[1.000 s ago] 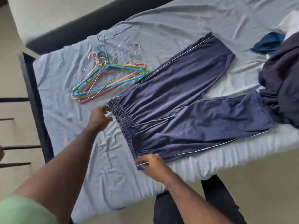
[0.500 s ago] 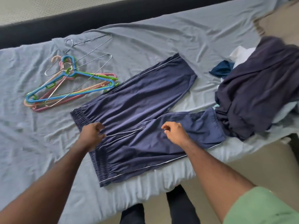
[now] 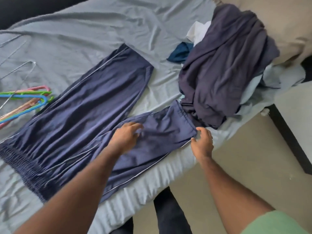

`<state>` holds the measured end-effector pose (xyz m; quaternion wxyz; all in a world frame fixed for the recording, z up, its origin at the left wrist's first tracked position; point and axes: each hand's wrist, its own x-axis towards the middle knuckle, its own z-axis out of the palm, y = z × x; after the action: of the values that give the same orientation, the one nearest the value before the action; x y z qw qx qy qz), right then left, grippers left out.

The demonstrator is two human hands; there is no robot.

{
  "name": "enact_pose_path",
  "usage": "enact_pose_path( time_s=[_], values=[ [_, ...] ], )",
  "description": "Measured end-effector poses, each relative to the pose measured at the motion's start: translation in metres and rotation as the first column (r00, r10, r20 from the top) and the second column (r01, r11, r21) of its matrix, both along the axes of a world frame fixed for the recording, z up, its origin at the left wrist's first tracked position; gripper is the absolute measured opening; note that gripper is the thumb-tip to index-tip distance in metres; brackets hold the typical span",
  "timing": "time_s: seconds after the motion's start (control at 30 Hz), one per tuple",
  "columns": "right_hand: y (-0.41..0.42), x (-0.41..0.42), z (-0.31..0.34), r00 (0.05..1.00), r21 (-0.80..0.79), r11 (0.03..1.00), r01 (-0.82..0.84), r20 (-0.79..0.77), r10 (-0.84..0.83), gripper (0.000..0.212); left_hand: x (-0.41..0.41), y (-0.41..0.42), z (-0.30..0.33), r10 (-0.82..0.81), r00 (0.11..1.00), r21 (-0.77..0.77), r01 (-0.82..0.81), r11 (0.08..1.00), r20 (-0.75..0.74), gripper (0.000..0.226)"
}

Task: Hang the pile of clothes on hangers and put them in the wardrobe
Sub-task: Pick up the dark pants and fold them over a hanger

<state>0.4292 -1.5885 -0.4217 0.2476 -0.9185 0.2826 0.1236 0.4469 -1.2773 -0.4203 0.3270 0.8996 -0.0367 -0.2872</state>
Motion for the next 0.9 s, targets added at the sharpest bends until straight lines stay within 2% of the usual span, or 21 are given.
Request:
enact_pose_path(
  time_s=[0.13, 0.27, 0.37, 0.5, 0.6, 0.67, 0.7, 0.8, 0.9],
  values=[
    [-0.027, 0.005, -0.012, 0.984, 0.095, 0.979, -0.179, -0.008, 0.18, 0.053, 0.048, -0.075, 0.003, -0.253, 0.963, -0.004, 0.254, 0.967, 0.09, 0.058],
    [-0.045, 0.013, -0.02, 0.953, 0.102, 0.948, -0.301, 0.053, 0.297, 0.049, 0.086, -0.13, 0.001, -0.443, 0.887, 0.14, 0.426, 0.894, 0.13, 0.059],
    [-0.056, 0.019, -0.024, 0.941, 0.103, 0.937, -0.334, -0.014, 0.337, 0.041, 0.109, -0.154, -0.006, -0.52, 0.845, 0.28, 0.473, 0.835, 0.123, 0.063],
    [-0.075, 0.028, -0.031, 0.882, 0.191, 0.896, -0.401, -0.183, 0.434, 0.044, 0.135, -0.166, -0.021, -0.517, 0.848, 0.433, 0.426, 0.794, 0.114, 0.051],
    [-0.087, 0.035, -0.035, 0.865, 0.203, 0.875, -0.439, -0.167, 0.473, 0.02, 0.15, -0.168, -0.028, -0.502, 0.853, 0.478, 0.385, 0.79, 0.142, 0.033],
    [-0.092, 0.039, -0.038, 0.883, 0.217, 0.886, -0.409, -0.15, 0.445, 0.048, 0.158, -0.167, -0.03, -0.44, 0.885, 0.475, 0.324, 0.818, 0.153, 0.023],
    [-0.094, 0.042, -0.037, 0.895, 0.218, 0.894, -0.39, -0.14, 0.424, 0.055, 0.163, -0.167, -0.029, -0.396, 0.906, 0.468, 0.288, 0.836, 0.15, 0.023],
    [-0.096, 0.048, -0.034, 0.883, 0.17, 0.886, -0.432, -0.119, 0.453, 0.062, 0.172, -0.169, -0.025, -0.336, 0.933, 0.46, 0.242, 0.854, 0.132, 0.022],
    [-0.095, 0.055, -0.031, 0.88, 0.117, 0.898, -0.424, -0.182, 0.439, 0.059, 0.175, -0.172, -0.021, -0.353, 0.927, 0.444, 0.267, 0.855, 0.123, 0.018]
  ],
)
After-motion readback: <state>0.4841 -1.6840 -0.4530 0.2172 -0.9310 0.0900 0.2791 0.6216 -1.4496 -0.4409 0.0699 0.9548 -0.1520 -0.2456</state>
